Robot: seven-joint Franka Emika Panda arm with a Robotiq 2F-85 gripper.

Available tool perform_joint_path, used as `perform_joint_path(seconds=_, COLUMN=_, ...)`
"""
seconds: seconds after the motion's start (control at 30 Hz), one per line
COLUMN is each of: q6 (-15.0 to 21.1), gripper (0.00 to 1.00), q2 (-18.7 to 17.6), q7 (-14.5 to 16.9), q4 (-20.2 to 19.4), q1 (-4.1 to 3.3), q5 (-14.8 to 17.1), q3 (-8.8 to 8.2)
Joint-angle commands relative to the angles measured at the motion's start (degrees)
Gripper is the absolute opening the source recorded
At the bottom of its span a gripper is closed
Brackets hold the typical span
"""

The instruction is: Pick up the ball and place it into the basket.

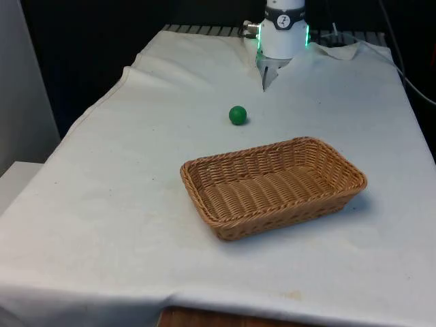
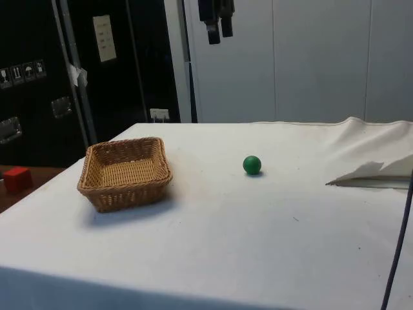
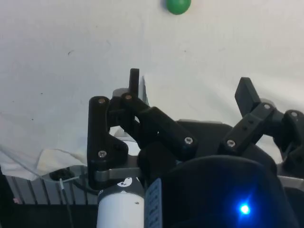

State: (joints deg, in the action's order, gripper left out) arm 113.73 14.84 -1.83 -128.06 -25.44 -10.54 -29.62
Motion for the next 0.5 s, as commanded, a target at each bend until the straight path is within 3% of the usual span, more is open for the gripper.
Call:
perform_joint_path(seconds=0.0, q6=0.11, gripper=1.00, q2=0.23, q7=0.11, q4=-0.34, q1=0.00, q5=-0.06, q3=-0.23)
perform_joint_path(seconds=0.13, q6=1.89, gripper=1.00, q2=1.32, q7=1.32, q4=-2.35, q1=0.34, q5=-0.46, q3=-1.38)
perform_joint_path(seconds=0.27, q6=3.84, gripper=1.00, q2=1.55, q7=2.69, q4=-3.95, q1=0.29, q5=-0.17, q3=-2.69)
perform_joint_path(seconds=0.3, q6=2.81, gripper=1.00, q2=1.09, q7=2.35, q4=-3.21, q1=0.11, q5=-0.11, q3=-2.52)
perform_joint_path(seconds=0.47, q6=6.07, gripper=1.00, q2=1.60, q7=4.07, q4=-5.67, q1=0.23, q5=0.00, q3=-3.90)
